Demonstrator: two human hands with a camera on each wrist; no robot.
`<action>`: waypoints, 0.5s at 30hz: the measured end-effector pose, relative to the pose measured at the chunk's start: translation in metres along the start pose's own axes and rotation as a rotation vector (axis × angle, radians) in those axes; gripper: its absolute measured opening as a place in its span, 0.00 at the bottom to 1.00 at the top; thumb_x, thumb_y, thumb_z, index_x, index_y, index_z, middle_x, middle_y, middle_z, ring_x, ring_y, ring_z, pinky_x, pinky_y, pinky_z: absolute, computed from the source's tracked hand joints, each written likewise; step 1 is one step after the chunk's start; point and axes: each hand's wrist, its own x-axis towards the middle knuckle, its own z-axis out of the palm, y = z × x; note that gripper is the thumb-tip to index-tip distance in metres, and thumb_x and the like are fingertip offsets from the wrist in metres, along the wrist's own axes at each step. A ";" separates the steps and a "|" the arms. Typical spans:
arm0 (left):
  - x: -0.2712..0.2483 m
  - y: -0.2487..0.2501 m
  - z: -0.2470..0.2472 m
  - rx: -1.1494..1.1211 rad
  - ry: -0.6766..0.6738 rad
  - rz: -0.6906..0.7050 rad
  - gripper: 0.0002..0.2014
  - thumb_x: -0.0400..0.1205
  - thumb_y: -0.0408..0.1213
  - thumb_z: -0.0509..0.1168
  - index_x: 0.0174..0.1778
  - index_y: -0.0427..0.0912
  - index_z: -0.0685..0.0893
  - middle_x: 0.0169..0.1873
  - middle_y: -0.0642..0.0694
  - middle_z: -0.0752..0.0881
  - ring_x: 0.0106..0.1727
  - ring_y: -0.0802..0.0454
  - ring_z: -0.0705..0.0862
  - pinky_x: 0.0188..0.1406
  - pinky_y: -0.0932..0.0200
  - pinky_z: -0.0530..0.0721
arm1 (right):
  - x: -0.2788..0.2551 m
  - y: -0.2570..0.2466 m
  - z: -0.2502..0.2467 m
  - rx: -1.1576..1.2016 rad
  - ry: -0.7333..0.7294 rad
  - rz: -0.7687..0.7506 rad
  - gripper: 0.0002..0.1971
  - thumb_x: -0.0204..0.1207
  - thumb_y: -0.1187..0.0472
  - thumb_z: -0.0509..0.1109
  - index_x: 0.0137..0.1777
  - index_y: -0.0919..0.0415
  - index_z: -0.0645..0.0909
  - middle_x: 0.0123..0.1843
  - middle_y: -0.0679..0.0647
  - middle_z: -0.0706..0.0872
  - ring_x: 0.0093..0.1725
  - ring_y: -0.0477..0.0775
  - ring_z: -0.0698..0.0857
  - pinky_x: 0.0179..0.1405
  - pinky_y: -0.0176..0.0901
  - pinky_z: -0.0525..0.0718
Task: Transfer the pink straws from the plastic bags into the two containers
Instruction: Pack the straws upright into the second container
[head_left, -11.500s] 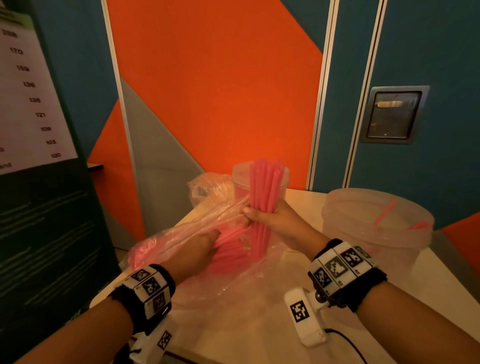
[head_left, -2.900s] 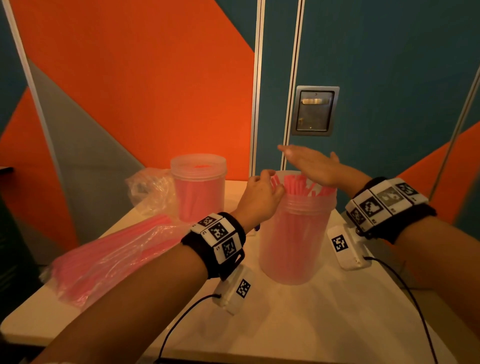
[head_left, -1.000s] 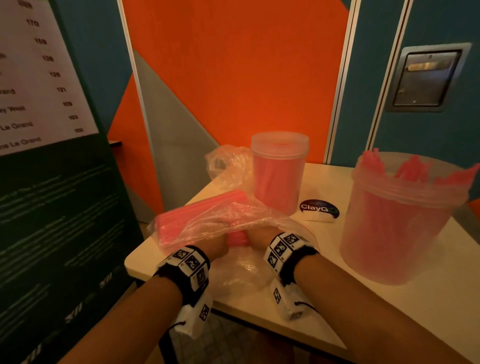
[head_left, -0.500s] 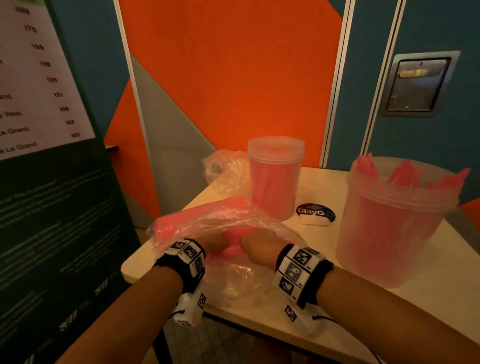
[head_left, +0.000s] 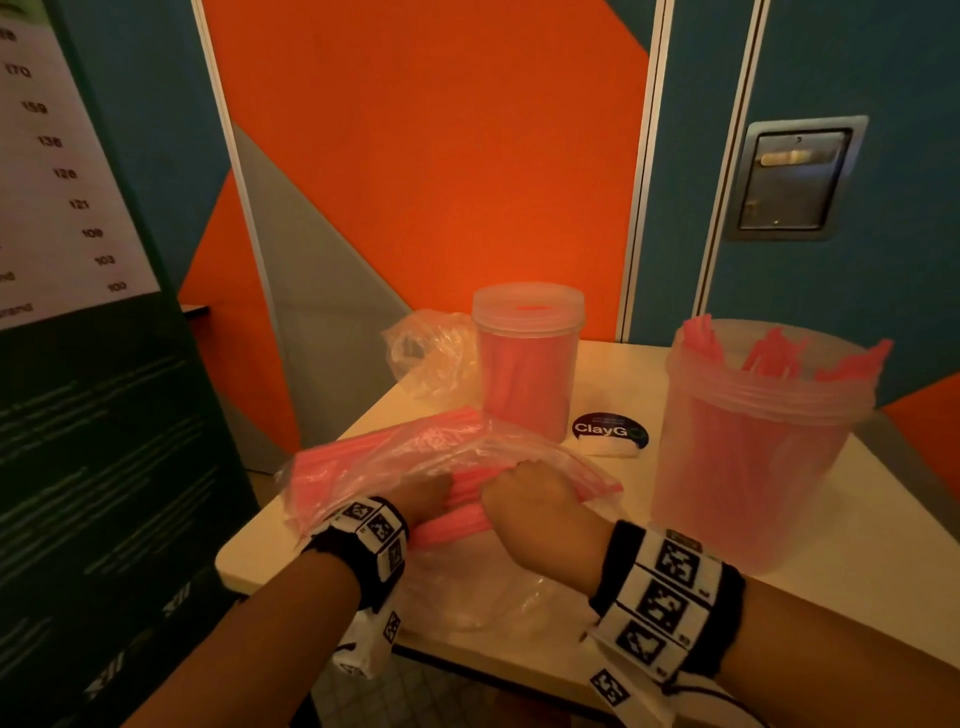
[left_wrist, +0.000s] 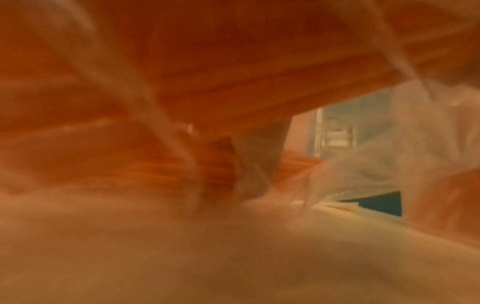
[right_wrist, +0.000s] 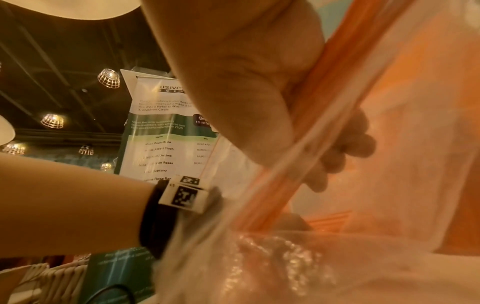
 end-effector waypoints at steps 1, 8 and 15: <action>0.001 -0.001 0.001 -0.034 0.001 0.002 0.16 0.87 0.35 0.52 0.67 0.37 0.77 0.65 0.39 0.80 0.66 0.44 0.78 0.67 0.55 0.73 | -0.002 0.005 0.001 0.025 0.042 -0.029 0.13 0.80 0.69 0.57 0.60 0.64 0.79 0.61 0.60 0.83 0.60 0.60 0.82 0.58 0.48 0.75; -0.006 -0.018 -0.025 0.006 0.184 0.131 0.08 0.81 0.47 0.62 0.55 0.58 0.79 0.45 0.56 0.85 0.39 0.59 0.81 0.41 0.63 0.81 | -0.001 0.043 -0.006 0.192 0.111 -0.104 0.23 0.80 0.73 0.55 0.74 0.59 0.69 0.65 0.57 0.83 0.58 0.55 0.85 0.58 0.46 0.83; -0.038 -0.018 -0.048 -0.296 0.094 0.030 0.19 0.83 0.50 0.62 0.70 0.56 0.75 0.66 0.51 0.80 0.63 0.52 0.78 0.60 0.62 0.74 | 0.006 0.065 -0.017 0.188 0.053 -0.096 0.21 0.83 0.61 0.57 0.75 0.50 0.67 0.70 0.52 0.79 0.66 0.56 0.80 0.62 0.48 0.78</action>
